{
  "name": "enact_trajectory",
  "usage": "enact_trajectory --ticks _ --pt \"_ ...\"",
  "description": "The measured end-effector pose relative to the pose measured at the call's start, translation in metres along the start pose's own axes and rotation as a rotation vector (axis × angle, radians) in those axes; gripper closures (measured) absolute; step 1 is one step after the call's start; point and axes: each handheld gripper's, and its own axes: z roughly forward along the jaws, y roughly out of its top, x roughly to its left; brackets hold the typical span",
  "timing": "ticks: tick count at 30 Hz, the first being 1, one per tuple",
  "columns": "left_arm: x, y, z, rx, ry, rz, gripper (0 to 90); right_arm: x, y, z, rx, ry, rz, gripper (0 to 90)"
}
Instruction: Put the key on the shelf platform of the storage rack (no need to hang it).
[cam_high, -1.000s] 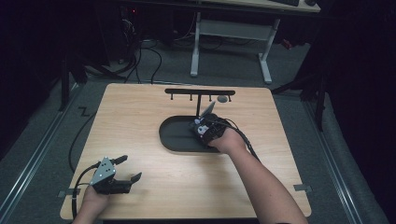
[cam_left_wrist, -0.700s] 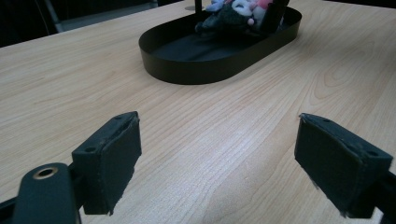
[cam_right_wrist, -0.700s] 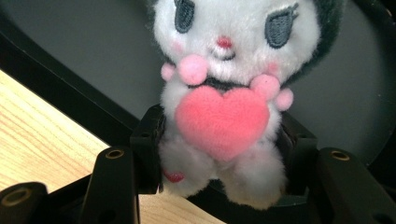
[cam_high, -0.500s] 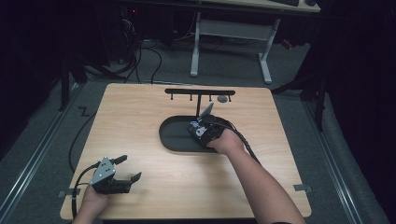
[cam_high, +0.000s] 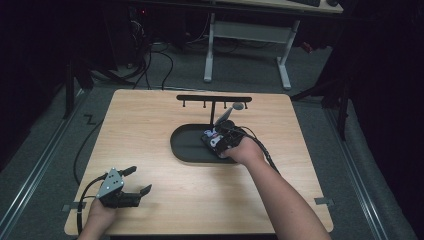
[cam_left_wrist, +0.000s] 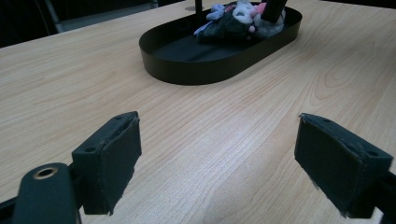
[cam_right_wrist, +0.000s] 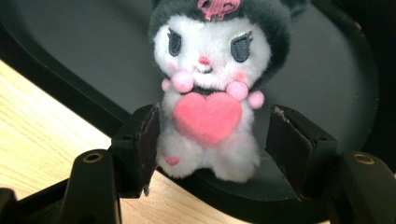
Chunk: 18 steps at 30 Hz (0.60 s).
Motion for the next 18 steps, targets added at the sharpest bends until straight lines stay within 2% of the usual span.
enact_trajectory --ticks 9,18 --pt "-0.001 0.0 0.001 0.0 -0.003 0.002 15.2 -0.002 -0.01 -0.016 -0.047 0.0 0.007 35.7" --pt "-0.001 0.0 0.002 0.004 -0.004 0.006 15.2 -0.004 -0.031 -0.026 -0.09 0.007 0.015 36.0"
